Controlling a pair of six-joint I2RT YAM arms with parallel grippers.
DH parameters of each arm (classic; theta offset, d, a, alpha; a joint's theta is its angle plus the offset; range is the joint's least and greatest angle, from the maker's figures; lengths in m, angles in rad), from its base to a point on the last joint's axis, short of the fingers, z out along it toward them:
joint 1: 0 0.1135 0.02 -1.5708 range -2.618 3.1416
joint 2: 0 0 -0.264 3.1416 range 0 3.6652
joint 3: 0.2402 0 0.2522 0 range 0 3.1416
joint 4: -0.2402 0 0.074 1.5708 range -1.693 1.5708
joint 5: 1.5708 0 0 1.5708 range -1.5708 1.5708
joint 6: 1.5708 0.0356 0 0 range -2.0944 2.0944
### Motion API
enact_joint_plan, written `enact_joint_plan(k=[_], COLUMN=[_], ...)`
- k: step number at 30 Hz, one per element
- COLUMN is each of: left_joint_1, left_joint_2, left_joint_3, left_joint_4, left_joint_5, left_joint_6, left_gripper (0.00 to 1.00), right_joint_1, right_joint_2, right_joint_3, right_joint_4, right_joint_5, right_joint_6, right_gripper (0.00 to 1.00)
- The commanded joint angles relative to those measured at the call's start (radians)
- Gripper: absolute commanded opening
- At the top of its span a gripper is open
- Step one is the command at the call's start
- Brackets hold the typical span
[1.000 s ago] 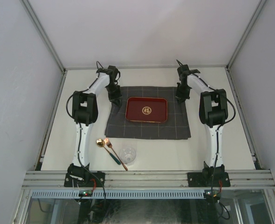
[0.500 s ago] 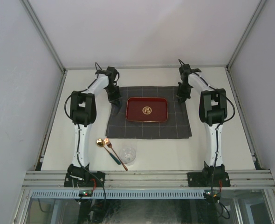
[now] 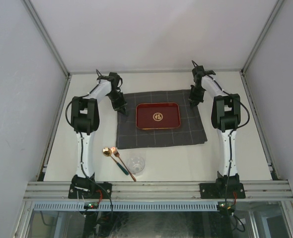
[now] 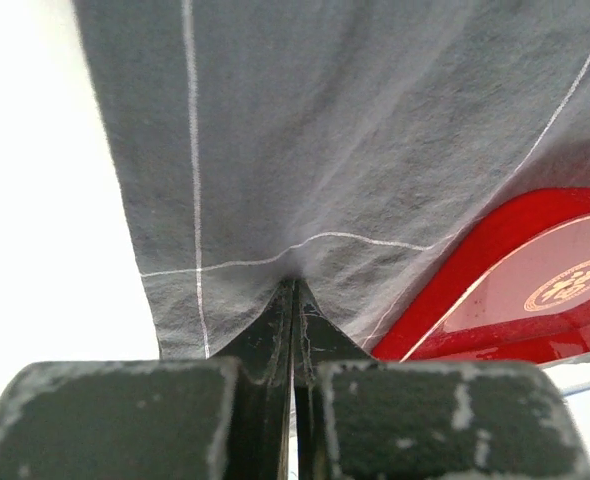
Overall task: Set the dinner table for one person
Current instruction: Move the napkin to the center of the board.
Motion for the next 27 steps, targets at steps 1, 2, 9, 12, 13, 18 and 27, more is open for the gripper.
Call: enact_joint_plan(k=[1,2,9,12,13,18,27], left_joint_1=[0.053,0.059,0.085,0.084,0.084,0.084,0.084], left_joint_2=[-0.012,-0.012,0.042,0.063,0.070,0.097,0.044], left_joint_3=[-0.030,-0.025,0.095,0.135,0.144,0.173,0.129], left_joint_4=[0.025,0.027,-0.024,-0.039,-0.041,-0.050,-0.017], left_joint_5=[0.002,0.006,0.041,0.050,0.054,0.078,0.050], left_joint_6=[-0.019,-0.019,-0.012,-0.009,-0.009,-0.012,-0.005], left_gripper=[0.00,0.00,0.00,0.00,0.00,0.00,0.10], right_joint_1=[-0.012,-0.012,-0.012,-0.011,-0.012,-0.012,-0.009], right_joint_2=[0.017,0.015,-0.031,-0.037,-0.036,-0.049,-0.069], right_joint_3=[0.015,0.010,-0.075,-0.092,-0.095,-0.122,-0.113], right_joint_4=[-0.006,-0.006,0.037,0.040,0.039,0.050,0.049], right_joint_5=[0.016,0.016,0.012,0.013,0.014,0.014,0.021], right_joint_6=[-0.012,-0.011,0.005,0.007,0.006,0.005,0.006], right_gripper=[0.00,0.00,0.00,0.00,0.00,0.00,0.00])
